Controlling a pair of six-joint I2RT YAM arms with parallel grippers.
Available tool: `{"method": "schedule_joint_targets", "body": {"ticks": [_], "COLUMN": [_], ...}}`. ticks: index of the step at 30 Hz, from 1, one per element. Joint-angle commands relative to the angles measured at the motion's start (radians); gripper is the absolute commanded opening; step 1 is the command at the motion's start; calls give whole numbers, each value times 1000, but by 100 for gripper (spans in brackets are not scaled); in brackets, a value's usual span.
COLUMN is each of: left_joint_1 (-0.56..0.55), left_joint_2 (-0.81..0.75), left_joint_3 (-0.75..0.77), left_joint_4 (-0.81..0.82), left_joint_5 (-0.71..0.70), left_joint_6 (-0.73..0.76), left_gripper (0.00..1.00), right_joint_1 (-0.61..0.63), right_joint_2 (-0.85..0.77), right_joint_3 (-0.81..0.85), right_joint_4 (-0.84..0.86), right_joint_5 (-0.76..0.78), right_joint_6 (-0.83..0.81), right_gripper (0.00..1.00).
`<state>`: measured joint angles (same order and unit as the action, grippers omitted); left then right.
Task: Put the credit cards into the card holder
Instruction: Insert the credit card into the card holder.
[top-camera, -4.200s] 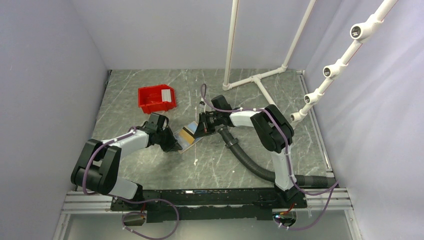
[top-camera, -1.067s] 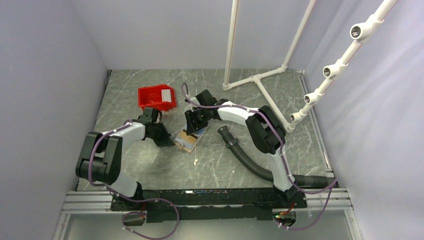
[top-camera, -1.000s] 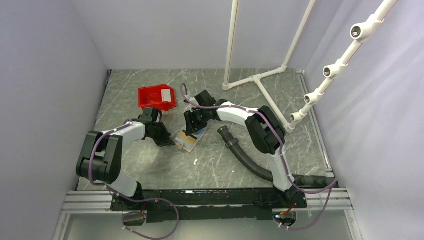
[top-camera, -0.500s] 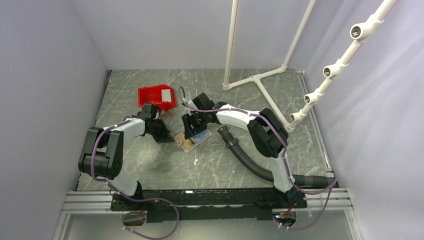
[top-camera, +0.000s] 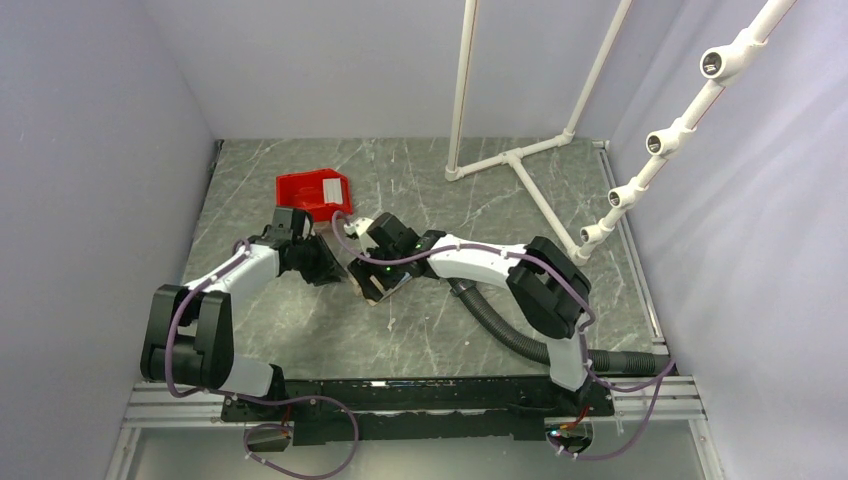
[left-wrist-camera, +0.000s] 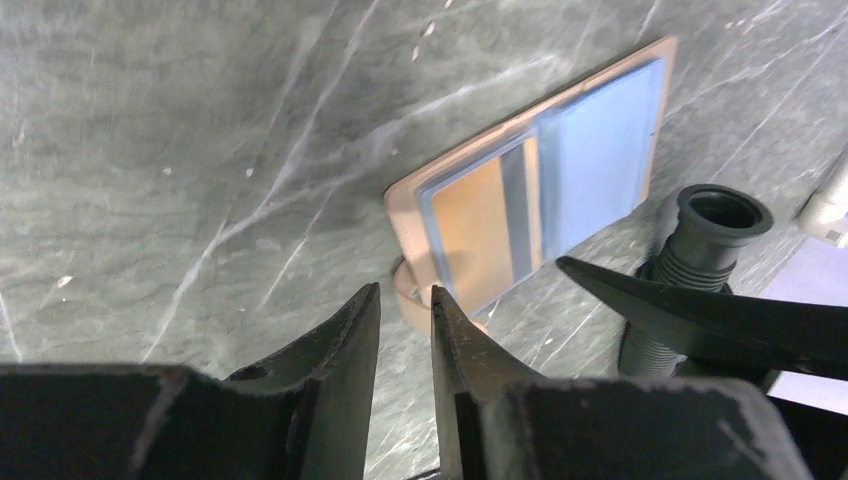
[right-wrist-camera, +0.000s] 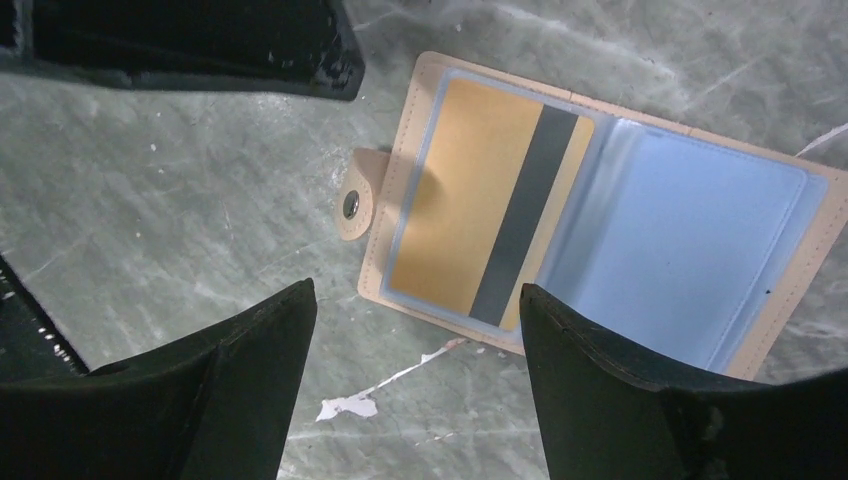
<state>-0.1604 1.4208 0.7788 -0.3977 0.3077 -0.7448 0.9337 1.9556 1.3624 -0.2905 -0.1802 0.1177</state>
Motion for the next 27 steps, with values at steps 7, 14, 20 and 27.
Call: {"method": "schedule_joint_targets", "body": {"ticks": [7,14,20,27], "left_joint_1": [1,2,3,7], "left_joint_2": [-36,-46,-53,-67], "left_joint_3": [-32,-35,-36,-35], "left_joint_4": [-10,-18,-21,-32], "left_joint_5": [7,-13,-13,-19], "left_joint_6": [9,13,14,21], "left_gripper": [33,35,36,37], "right_joint_1": [28,46,41,-42], "right_joint_2": [63,89,79,25], "right_joint_3": [22,7,-2,-76], "right_joint_4": [49,49,56,138], "right_joint_5": [107,141,165,-34], "right_joint_6": [-62,-64,-2,104], "right_gripper": [74,74,57,42]}}
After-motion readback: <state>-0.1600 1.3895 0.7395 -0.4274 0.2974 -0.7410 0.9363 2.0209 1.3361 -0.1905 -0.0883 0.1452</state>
